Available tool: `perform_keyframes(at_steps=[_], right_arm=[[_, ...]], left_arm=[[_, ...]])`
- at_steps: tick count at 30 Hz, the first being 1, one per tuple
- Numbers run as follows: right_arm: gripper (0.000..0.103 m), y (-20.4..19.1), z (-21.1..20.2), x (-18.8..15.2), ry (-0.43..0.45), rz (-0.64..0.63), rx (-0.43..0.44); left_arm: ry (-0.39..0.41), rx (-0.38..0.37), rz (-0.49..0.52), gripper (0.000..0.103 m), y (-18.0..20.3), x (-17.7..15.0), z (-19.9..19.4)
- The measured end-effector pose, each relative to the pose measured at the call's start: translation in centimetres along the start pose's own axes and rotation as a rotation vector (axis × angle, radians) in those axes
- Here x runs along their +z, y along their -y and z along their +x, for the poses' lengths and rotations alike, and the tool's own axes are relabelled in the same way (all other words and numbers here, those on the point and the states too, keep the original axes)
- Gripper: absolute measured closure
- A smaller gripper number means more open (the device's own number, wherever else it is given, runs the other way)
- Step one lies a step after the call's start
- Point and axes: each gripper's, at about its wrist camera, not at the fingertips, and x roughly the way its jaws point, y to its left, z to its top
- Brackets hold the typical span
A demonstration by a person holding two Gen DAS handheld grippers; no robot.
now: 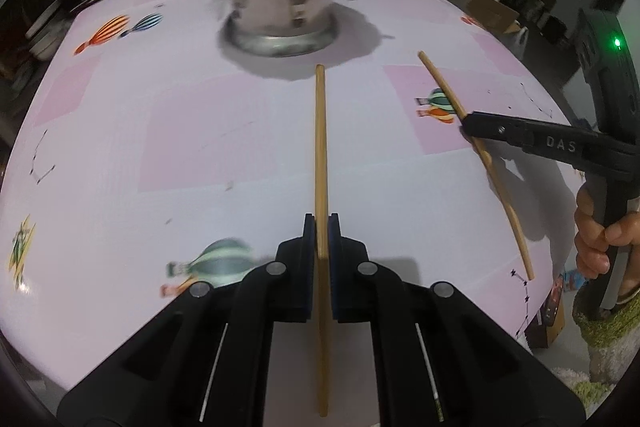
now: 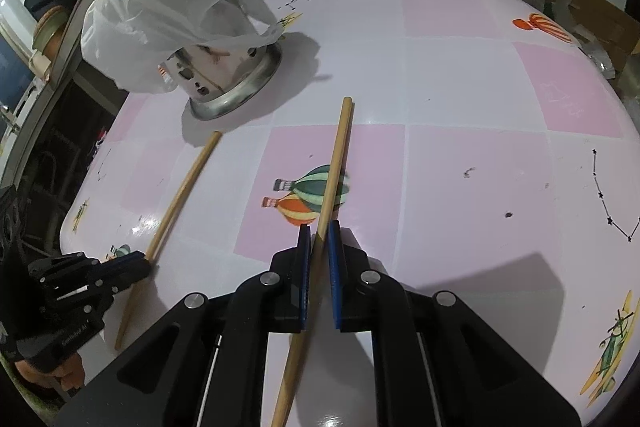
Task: Organize utensils
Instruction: 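Close the right tool on a wooden chopstick while the left tool closes on another, then open both tools and reposition them over the two chopsticks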
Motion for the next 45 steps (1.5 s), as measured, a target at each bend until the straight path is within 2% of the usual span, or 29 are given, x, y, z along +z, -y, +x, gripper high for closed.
perform_keyframes(at_steps=[6,12,15,20,22,26,34,41,45], right_arm=[[0.094,-1.3,0.2,-0.3,-0.024,-0.028,0.013],[0.093,-1.7,0.3,-0.2,-0.049,-0.033,0.026],[0.093,-1.4,0.3,0.0,-0.060,-0.020,0.039],[0.090,-0.8,0.0,1.2,-0.056,-0.002,0.054],[0.083,-1.0,-0.1,2.0,-0.045,-0.013,0.040],[0.082,-1.3,0.1,3.4,-0.037,-0.032,0.024],[0.082,-2.3,0.9,5.1,-0.038,-0.070,0.010],[0.082,-1.9,0.9,5.2,-0.032,-0.061,0.012],[0.082,-1.4,0.6,4.9,-0.031,-0.046,0.013]], left_arm=[[0.002,0.004,-0.056,0.098,-1.2,-0.9,-0.7],[-0.022,-0.072,-0.112,0.097,-1.7,-1.1,-0.7],[-0.009,-0.096,-0.123,0.091,-1.9,-0.7,-1.1],[0.026,-0.102,-0.085,0.076,-1.8,1.0,-1.8],[0.026,-0.094,-0.061,0.074,-1.6,2.0,-1.5],[0.031,-0.084,-0.010,0.068,-0.7,3.7,-0.9],[0.000,-0.111,0.070,0.067,1.8,6.2,1.5],[-0.013,-0.127,0.117,0.067,3.7,6.6,2.6],[-0.018,-0.108,0.139,0.067,4.2,6.5,3.2]])
